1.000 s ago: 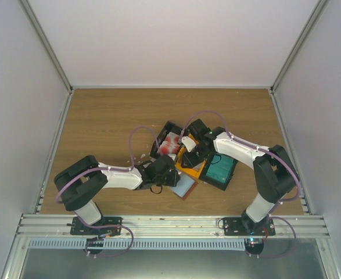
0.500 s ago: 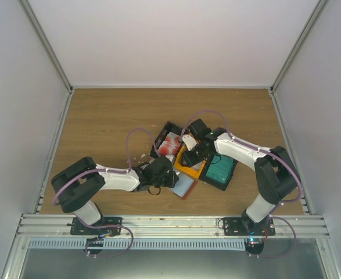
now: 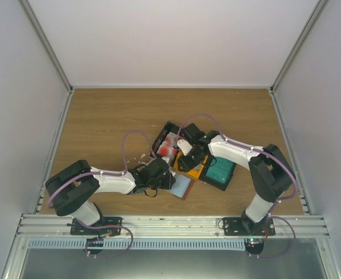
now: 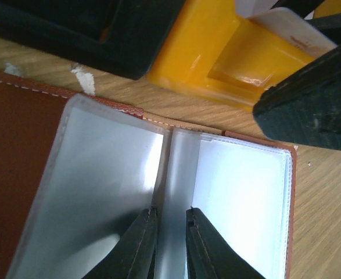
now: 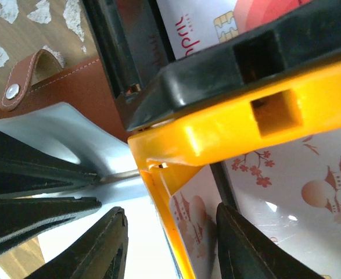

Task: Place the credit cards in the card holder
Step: Pick up the credit card from the storage box.

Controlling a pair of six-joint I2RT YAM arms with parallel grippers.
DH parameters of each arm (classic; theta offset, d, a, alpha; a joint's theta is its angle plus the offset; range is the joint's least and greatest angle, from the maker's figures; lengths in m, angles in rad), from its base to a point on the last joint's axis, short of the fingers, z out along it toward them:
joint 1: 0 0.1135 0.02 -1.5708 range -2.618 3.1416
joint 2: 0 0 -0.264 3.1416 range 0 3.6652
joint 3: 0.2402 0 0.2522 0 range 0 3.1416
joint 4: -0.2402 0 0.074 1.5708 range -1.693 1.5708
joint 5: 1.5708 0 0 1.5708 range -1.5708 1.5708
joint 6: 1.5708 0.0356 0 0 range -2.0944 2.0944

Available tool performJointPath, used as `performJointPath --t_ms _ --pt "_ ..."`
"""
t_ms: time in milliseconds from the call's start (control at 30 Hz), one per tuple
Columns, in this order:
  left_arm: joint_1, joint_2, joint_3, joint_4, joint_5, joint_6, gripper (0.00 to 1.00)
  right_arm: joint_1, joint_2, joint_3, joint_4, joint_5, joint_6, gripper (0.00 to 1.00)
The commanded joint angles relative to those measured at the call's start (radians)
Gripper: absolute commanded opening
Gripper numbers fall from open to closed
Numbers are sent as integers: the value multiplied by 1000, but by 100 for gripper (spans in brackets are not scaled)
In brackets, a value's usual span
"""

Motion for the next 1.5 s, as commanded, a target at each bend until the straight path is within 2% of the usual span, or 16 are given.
performJointPath --t_ms 0,400,500,700,867,1033,1167,1300,1467 --pt "9 -11 -47 -124 -40 -12 18 6 -17 -4 -15 -47 -21 42" --pt "10 -5 -41 -125 -43 -9 18 5 -44 -12 -26 -28 16 32" --pt "10 -4 -42 -123 -42 -10 18 6 -50 -11 -30 -15 21 28" --pt "10 -5 -42 -123 -42 -11 18 6 -60 -8 -33 32 44 12" --pt "10 -18 -37 -123 -37 -7 19 6 -96 13 -24 121 94 3" --pt "12 -50 -25 -117 -19 -2 24 6 -150 47 -24 216 214 0" --pt "13 -95 -10 -111 8 2 30 4 -194 63 -46 255 406 0" --pt "21 -168 -21 -81 44 -7 36 5 -278 14 -8 215 546 0" --pt "58 -274 -65 -7 125 -35 46 4 -423 -138 134 110 659 0"
